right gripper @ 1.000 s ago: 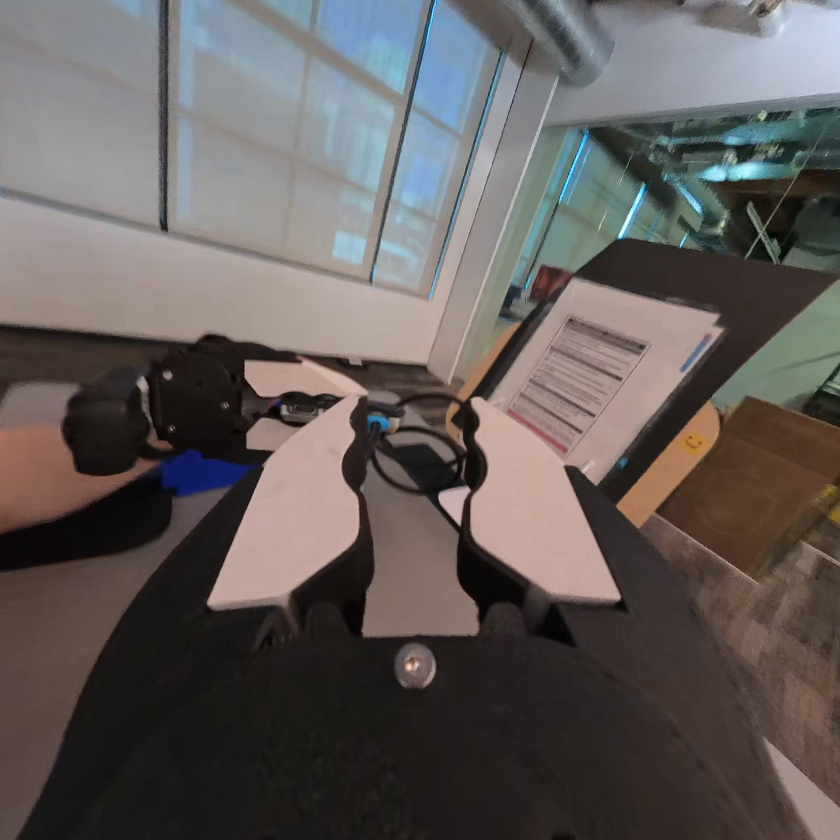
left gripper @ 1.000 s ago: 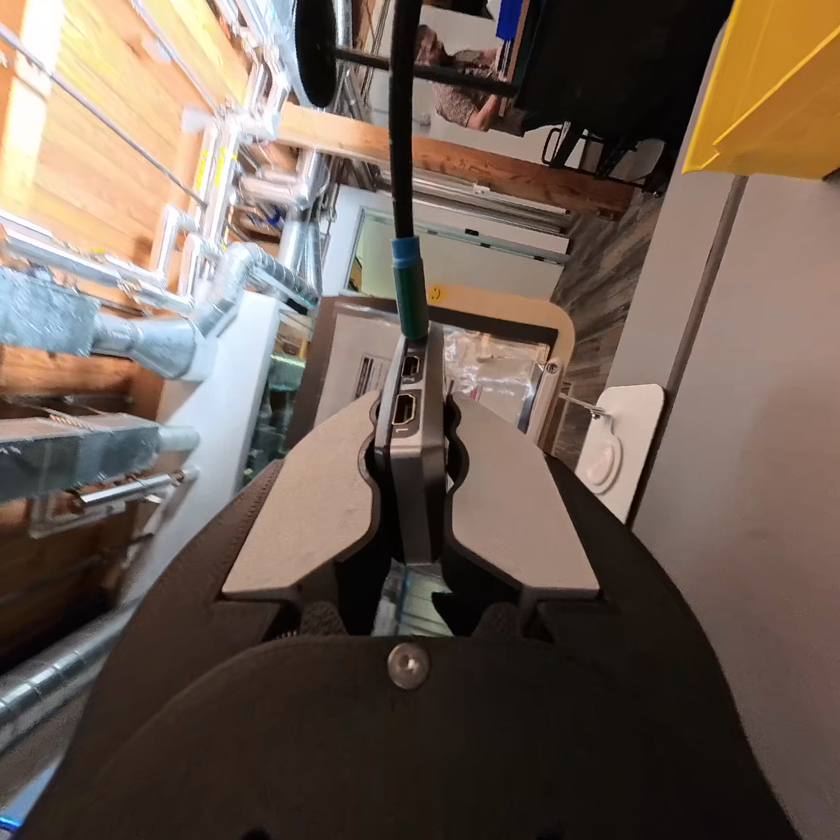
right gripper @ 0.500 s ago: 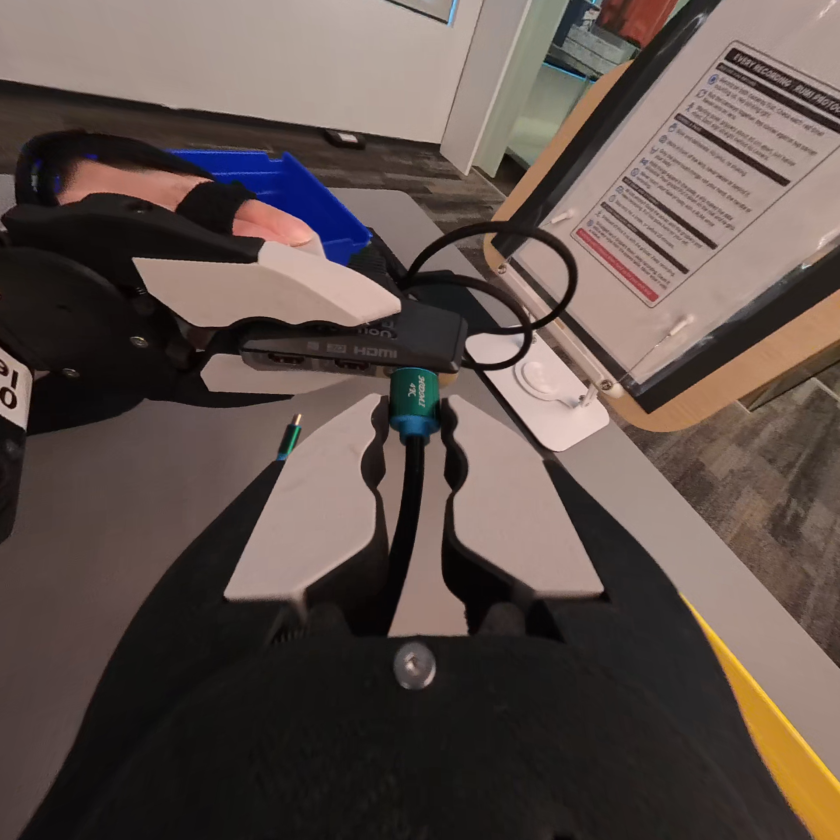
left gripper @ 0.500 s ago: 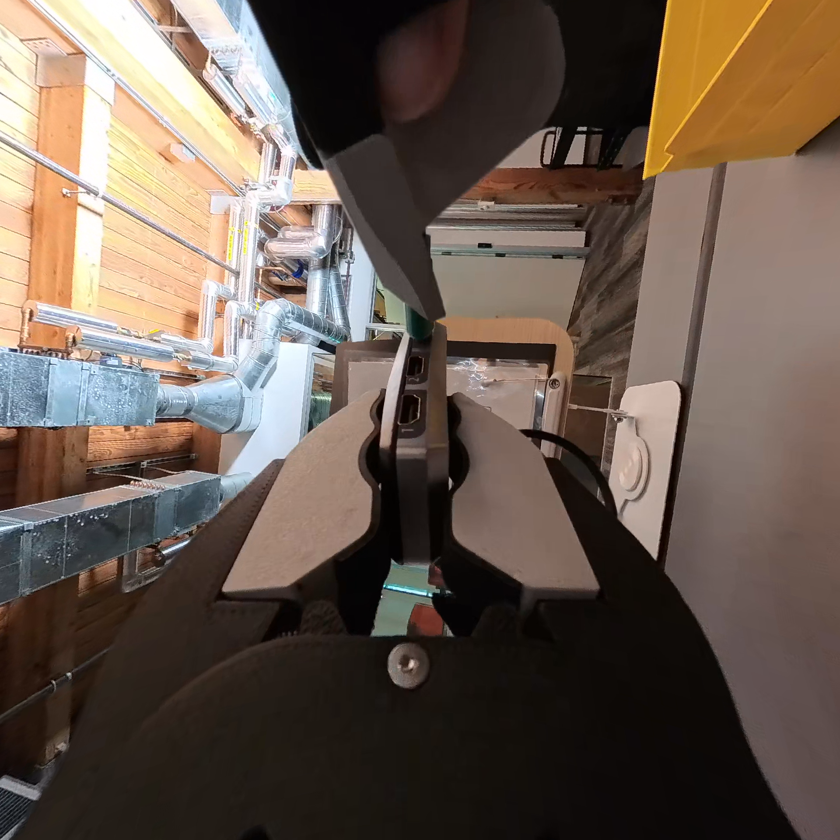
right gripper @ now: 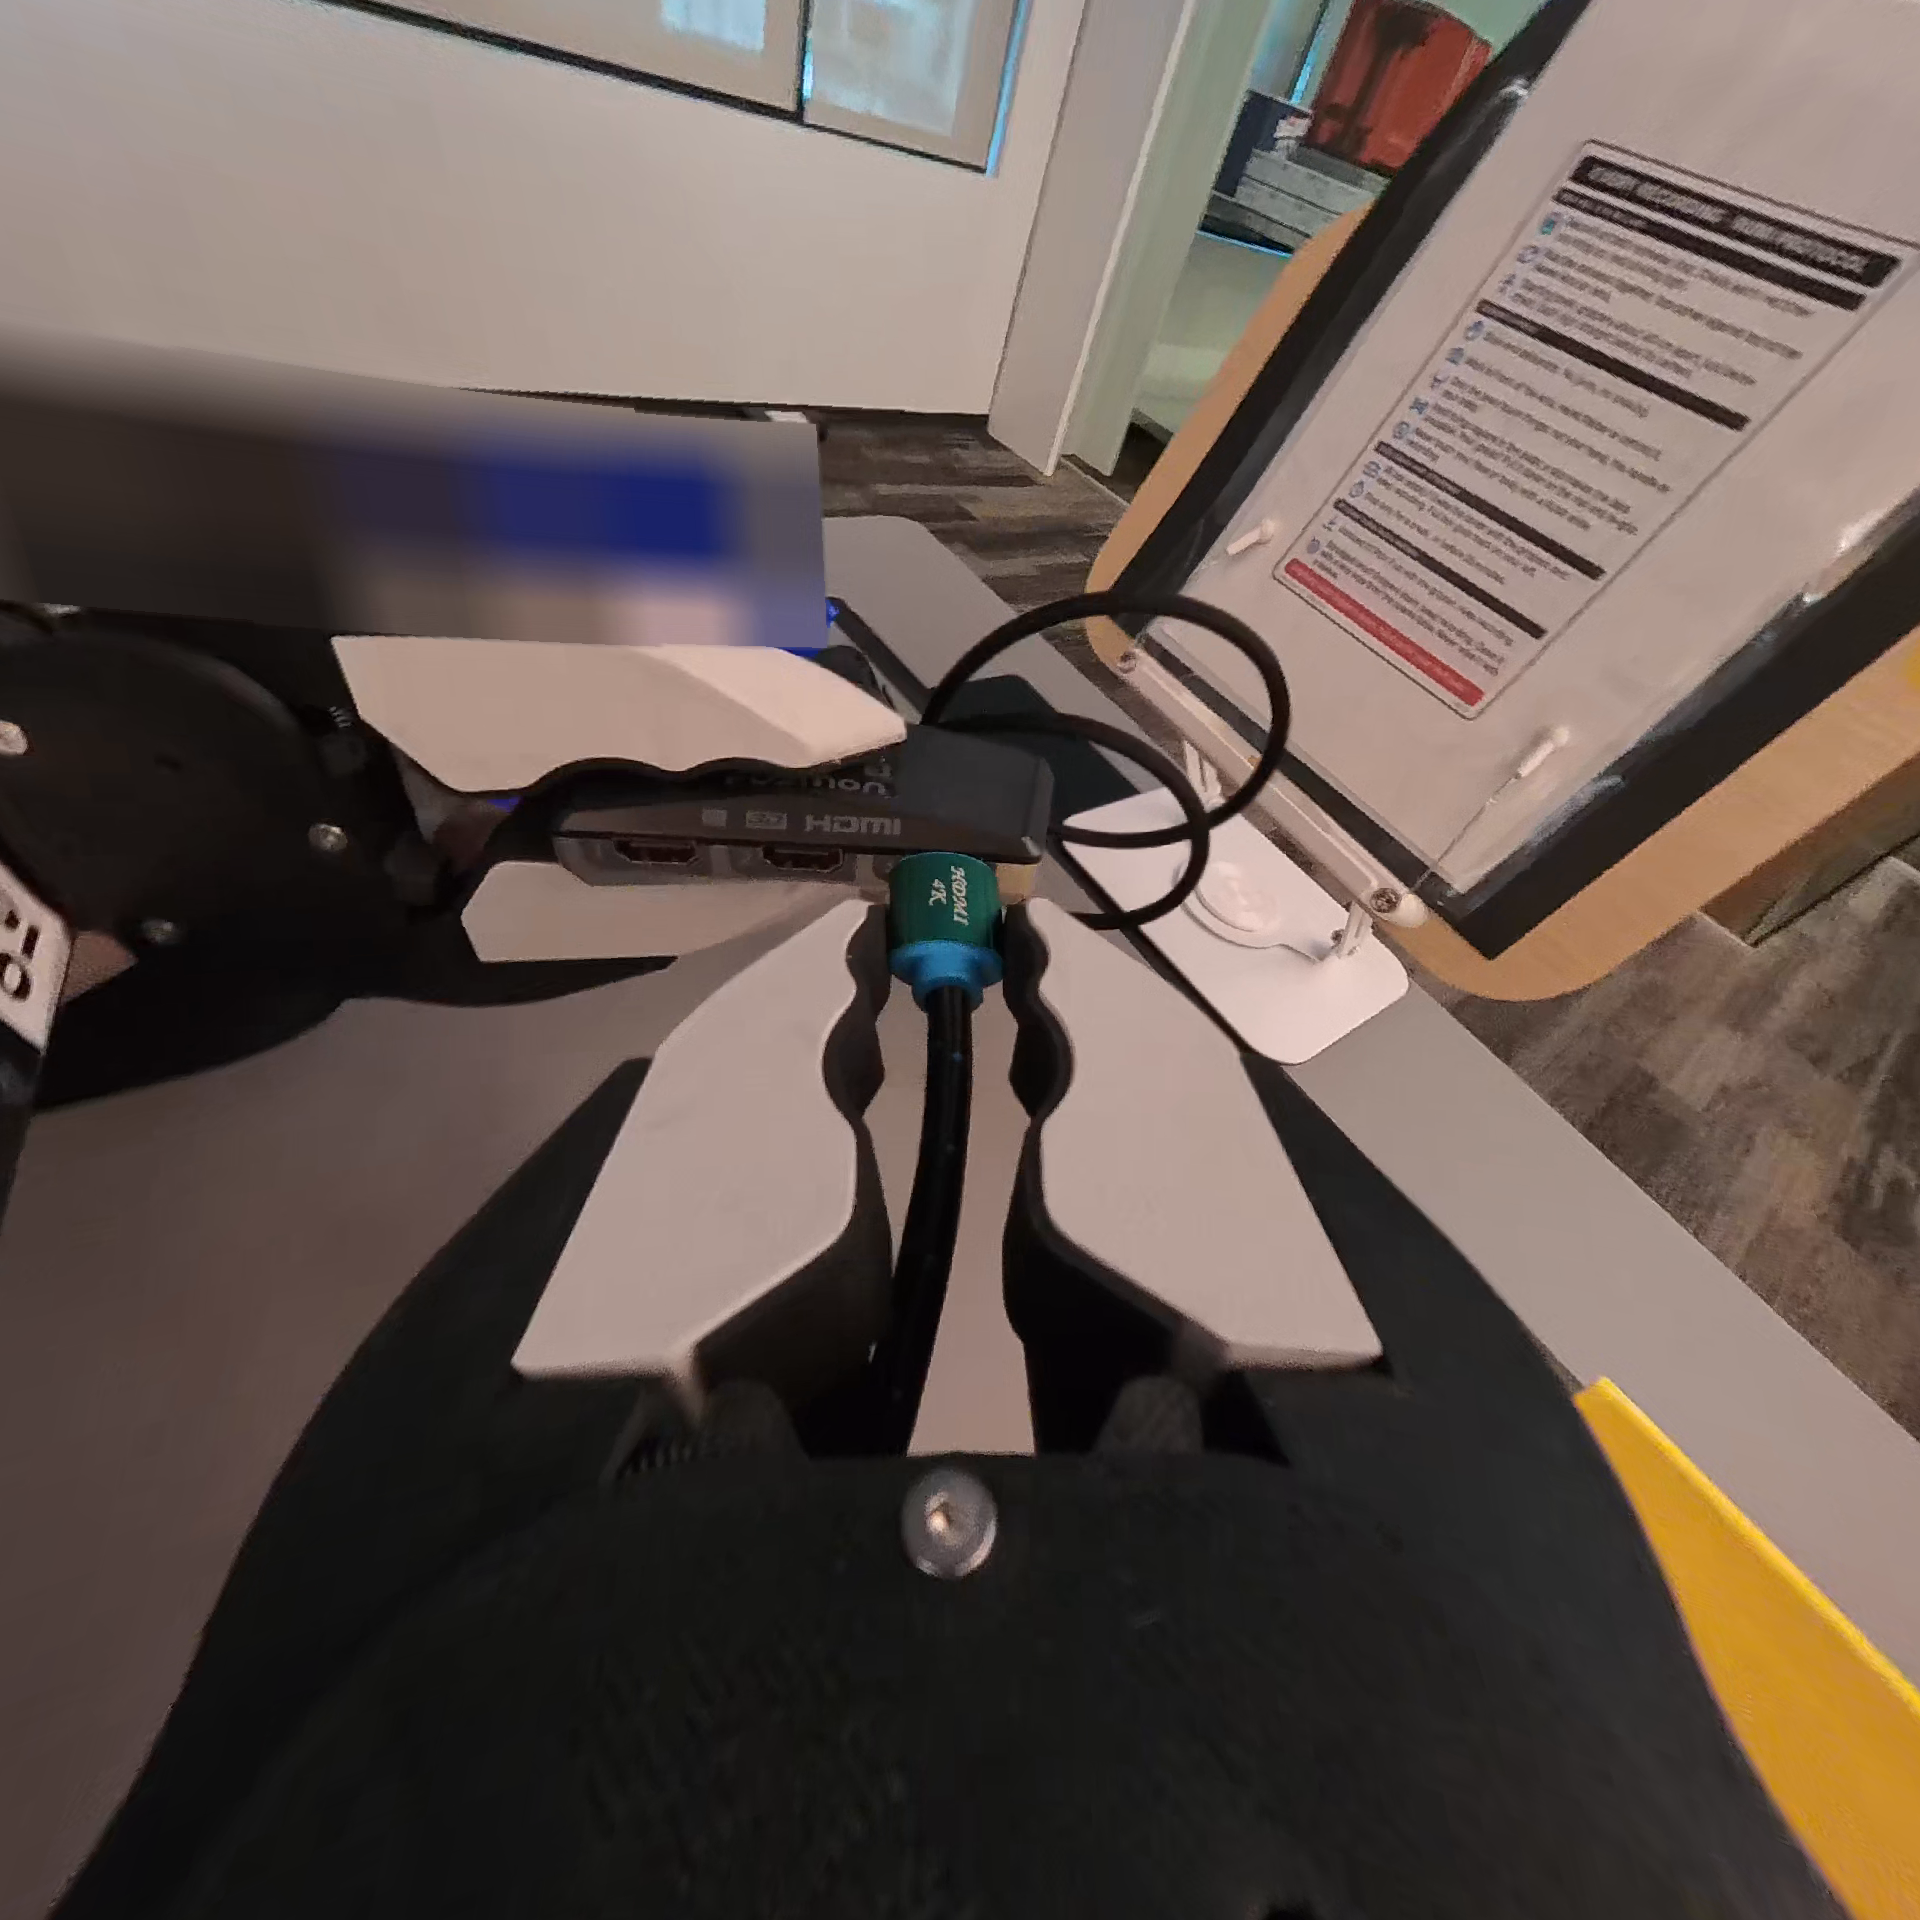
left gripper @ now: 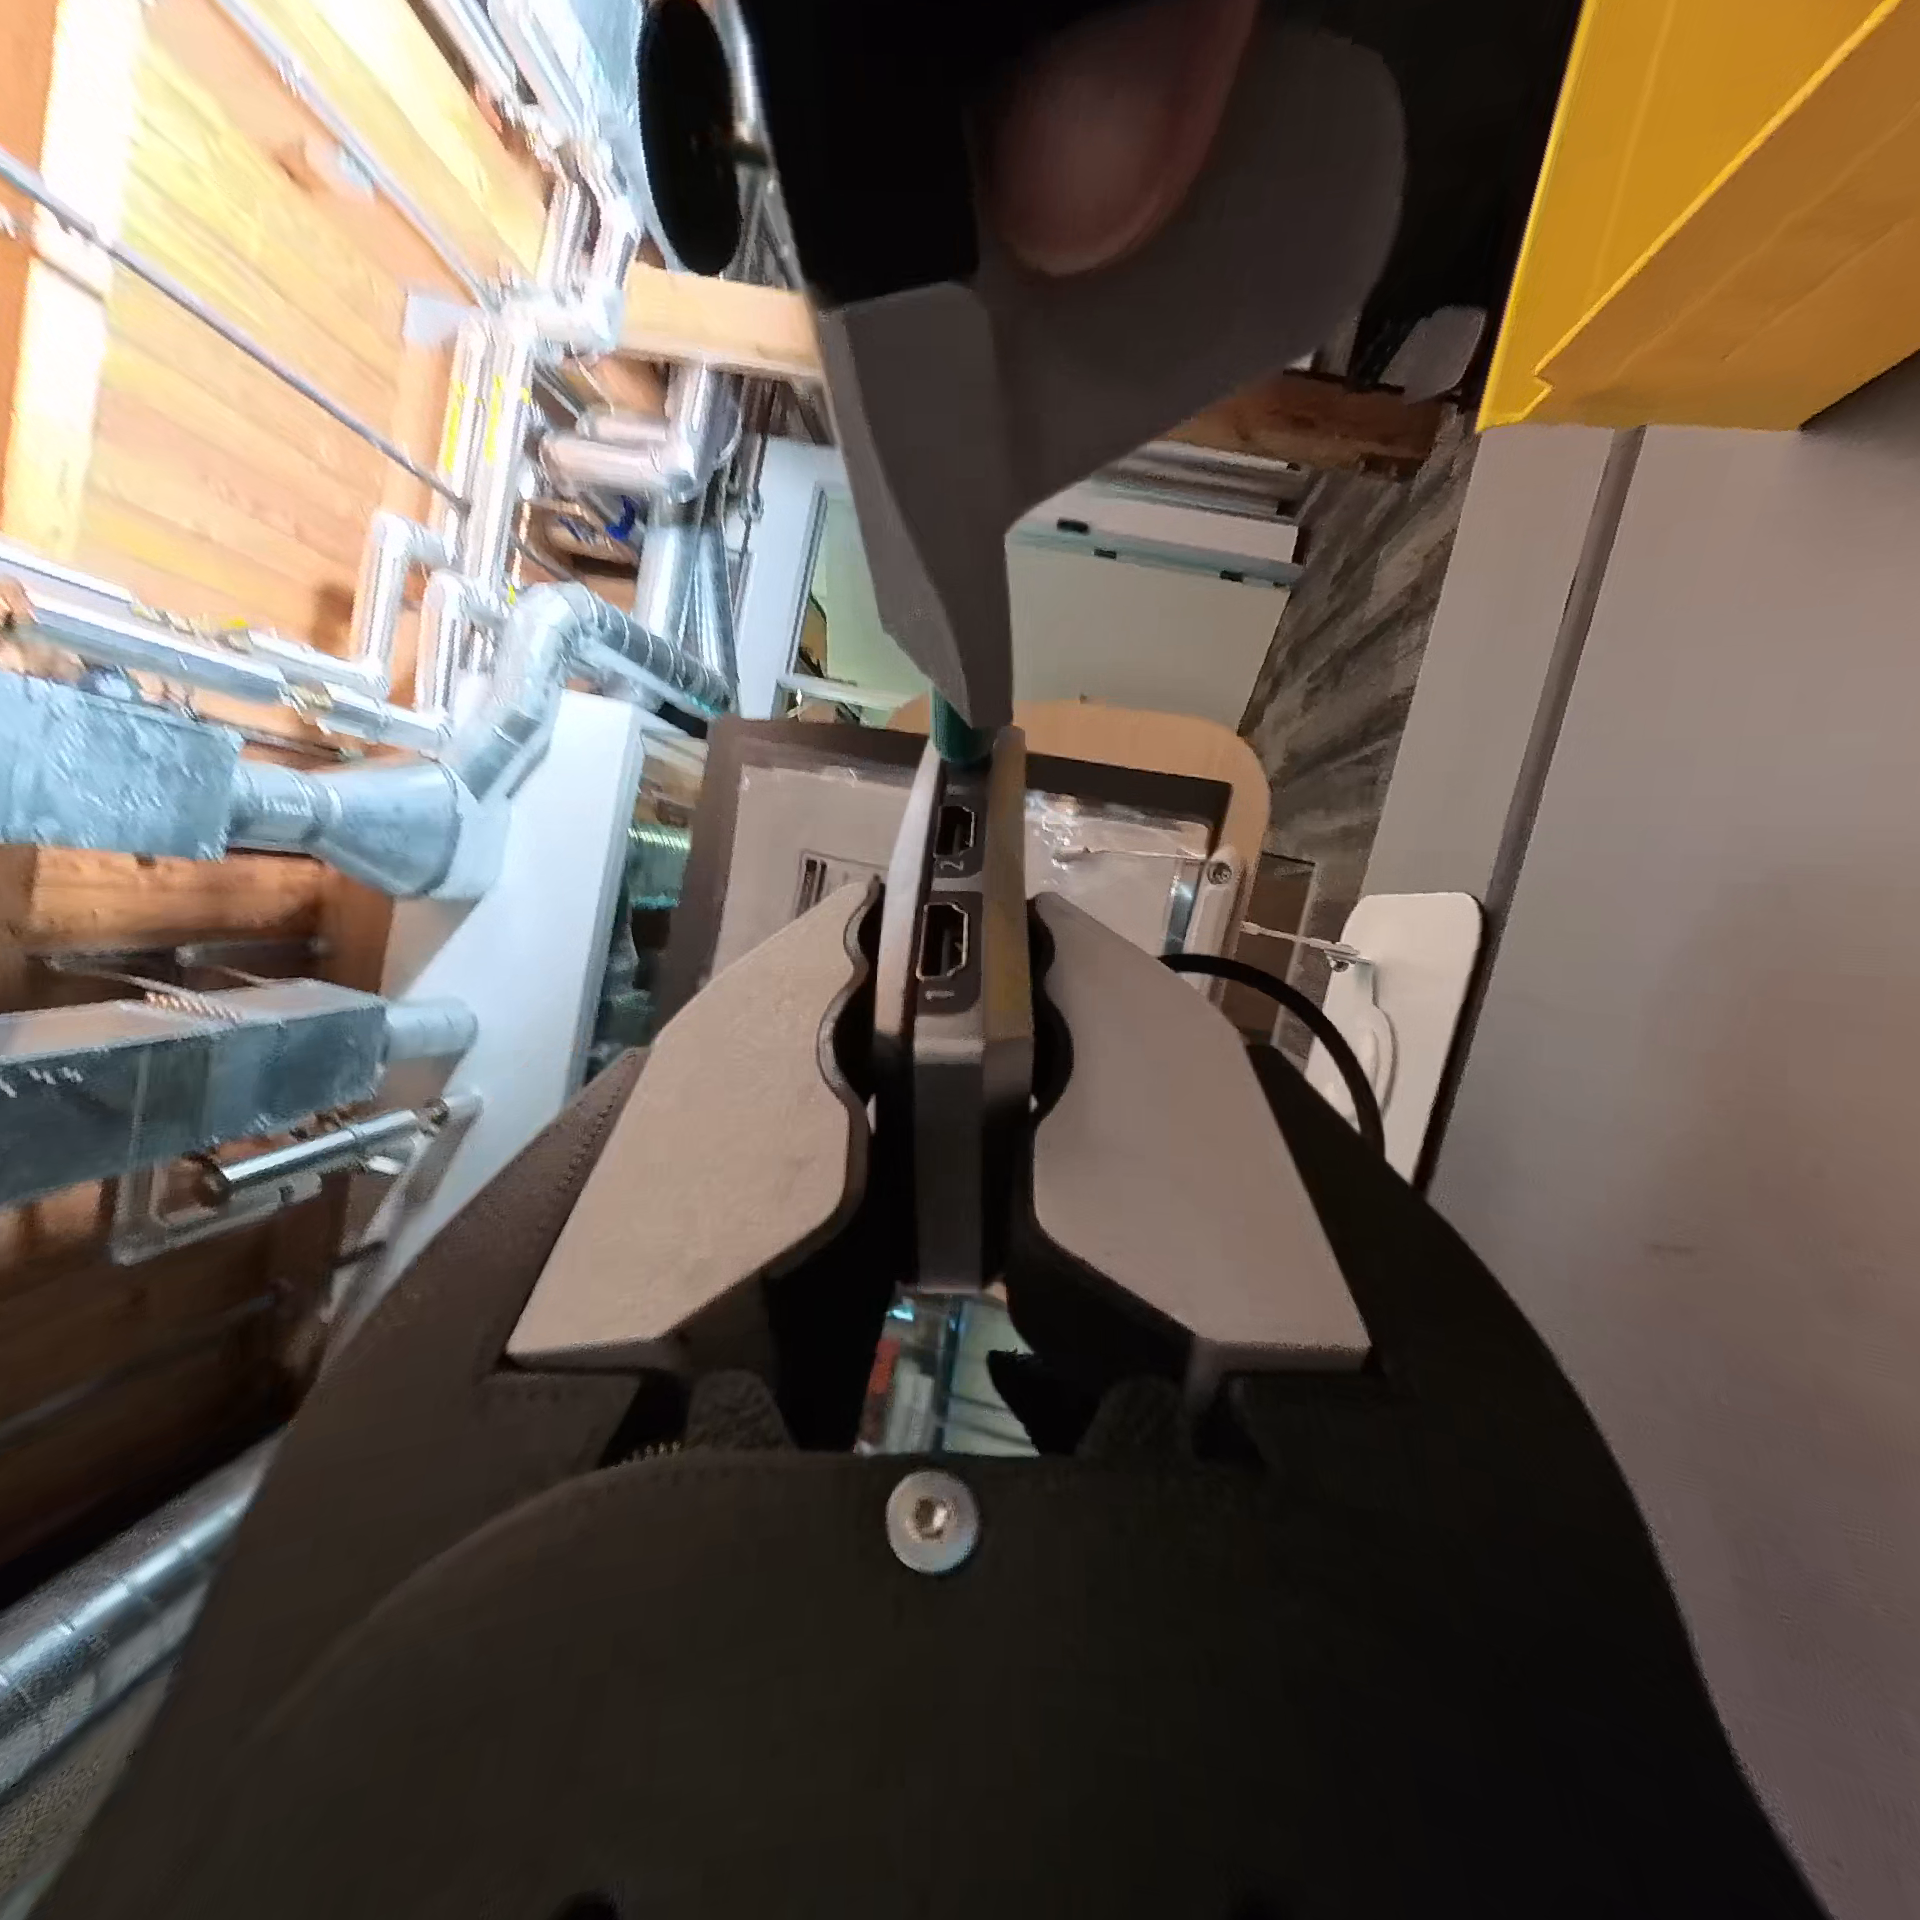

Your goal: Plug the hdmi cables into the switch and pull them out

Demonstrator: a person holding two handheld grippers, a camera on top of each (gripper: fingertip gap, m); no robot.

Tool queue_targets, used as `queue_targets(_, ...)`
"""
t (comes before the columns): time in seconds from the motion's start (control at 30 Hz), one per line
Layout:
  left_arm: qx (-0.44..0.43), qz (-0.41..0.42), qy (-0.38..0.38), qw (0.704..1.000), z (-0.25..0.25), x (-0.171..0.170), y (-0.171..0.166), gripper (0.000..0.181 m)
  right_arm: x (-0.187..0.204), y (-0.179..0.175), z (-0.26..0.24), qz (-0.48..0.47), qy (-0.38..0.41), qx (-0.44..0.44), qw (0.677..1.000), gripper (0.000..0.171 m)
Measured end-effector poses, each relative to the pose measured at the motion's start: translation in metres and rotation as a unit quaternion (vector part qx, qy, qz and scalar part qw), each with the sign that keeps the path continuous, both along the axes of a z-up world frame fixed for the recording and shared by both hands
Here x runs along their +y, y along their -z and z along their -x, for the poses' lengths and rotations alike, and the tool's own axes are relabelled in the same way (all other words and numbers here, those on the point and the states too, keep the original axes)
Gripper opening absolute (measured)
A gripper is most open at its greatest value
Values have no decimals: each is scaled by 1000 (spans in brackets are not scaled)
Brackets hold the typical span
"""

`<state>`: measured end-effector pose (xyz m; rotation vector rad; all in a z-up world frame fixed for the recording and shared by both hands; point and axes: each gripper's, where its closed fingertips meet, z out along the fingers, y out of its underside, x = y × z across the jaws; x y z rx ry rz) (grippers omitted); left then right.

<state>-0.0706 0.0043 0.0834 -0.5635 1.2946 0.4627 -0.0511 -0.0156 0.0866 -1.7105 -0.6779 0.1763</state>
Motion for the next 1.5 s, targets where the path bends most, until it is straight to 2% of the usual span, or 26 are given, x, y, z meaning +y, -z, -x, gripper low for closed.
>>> queue_targets(0.17, 9, 32, -24, 999, 2, 14, 8, 23, 7, 7, 3, -6, 52, -38, 998, 22)
queue_targets(0.3, 9, 43, -17, 999, 0, 11, 9, 23, 4, 7, 1, 7, 33, -21, 999, 22)
queue_targets(0.43, -11, 140, 2, 990, -2, 10, 16, 23, 6, 6, 1, -12, 40, -38, 998, 21)
queue_targets(0.53, -67, 201, -4, 977, 1, 18, 11, 48, 6, -3, 1, -58, 64, -63, 994, 21)
queue_targets(0.6, -104, 257, -11, 961, 5, 24, 7, 65, 4, -13, 2, -104, 82, -88, 987, 21)
queue_targets(0.7, -150, 367, 20, 918, 5, 22, 5, 83, -2, -30, 7, -184, 106, -120, 970, 22)
queue_targets(0.83, -239, 468, 106, 844, 10, 10, -20, 82, -8, -41, 15, -268, 139, -175, 937, 22)
queue_targets(0.9, -263, 483, 126, 826, 16, 10, -29, 82, -11, -43, 19, -284, 141, -179, 931, 22)
queue_targets(0.97, -250, 455, 131, 844, 19, 11, -32, 88, -11, -42, 22, -281, 141, -193, 929, 22)
queue_targets(1.07, -178, 390, 162, 889, 14, 0, -29, 89, -10, -33, 30, -271, 105, -245, 925, 22)
queue_targets(1.17, -87, 357, 171, 914, 11, -7, -8, 91, -11, -19, 39, -264, 56, -300, 915, 21)
queue_targets(1.33, -22, 430, 138, 892, 2, 2, 31, 93, -8, -3, 46, -288, 41, -404, 868, 21)
queue_targets(1.43, -14, 463, 140, 875, 0, 6, 43, 84, -3, 10, 45, -301, 44, -471, 828, 21)
queue_targets(1.5, -41, 483, 147, 862, -2, 11, 41, 76, 2, 13, 46, -310, 52, -478, 820, 21)
